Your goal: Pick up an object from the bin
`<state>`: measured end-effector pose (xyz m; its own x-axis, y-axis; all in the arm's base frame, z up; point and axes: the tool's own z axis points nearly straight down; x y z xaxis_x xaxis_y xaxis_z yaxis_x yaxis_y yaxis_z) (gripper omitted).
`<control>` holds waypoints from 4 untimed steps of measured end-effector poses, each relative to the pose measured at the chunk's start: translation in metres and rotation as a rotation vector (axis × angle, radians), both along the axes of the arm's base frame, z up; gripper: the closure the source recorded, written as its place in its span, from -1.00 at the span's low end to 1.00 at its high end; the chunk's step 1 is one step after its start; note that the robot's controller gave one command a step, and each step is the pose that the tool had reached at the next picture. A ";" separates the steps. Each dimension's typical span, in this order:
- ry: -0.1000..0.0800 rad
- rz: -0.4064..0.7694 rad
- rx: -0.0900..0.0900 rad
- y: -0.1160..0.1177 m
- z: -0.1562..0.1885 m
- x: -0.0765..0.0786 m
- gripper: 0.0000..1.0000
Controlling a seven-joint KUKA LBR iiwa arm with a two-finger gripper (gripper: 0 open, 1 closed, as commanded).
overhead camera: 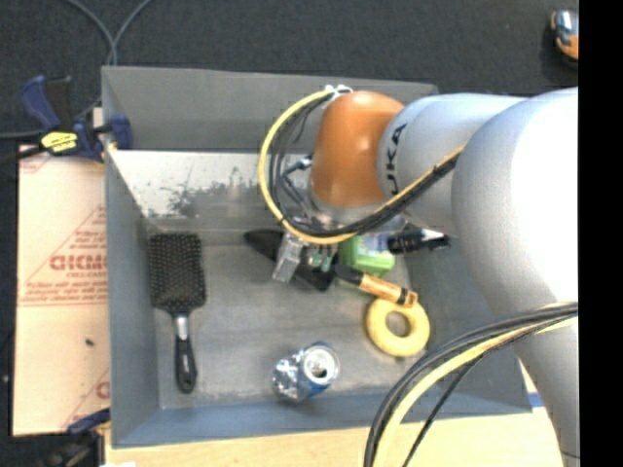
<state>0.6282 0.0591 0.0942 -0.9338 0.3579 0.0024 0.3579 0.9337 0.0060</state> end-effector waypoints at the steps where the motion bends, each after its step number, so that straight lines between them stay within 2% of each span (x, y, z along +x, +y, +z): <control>1: -0.004 0.001 0.001 0.000 0.012 0.001 1.00; 3: 0.001 0.001 0.001 -0.001 0.050 0.000 1.00; 4: -0.002 0.001 0.001 -0.001 0.073 0.000 1.00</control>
Offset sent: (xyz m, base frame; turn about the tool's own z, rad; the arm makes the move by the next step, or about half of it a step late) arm 0.0009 0.0001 0.0466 -0.0007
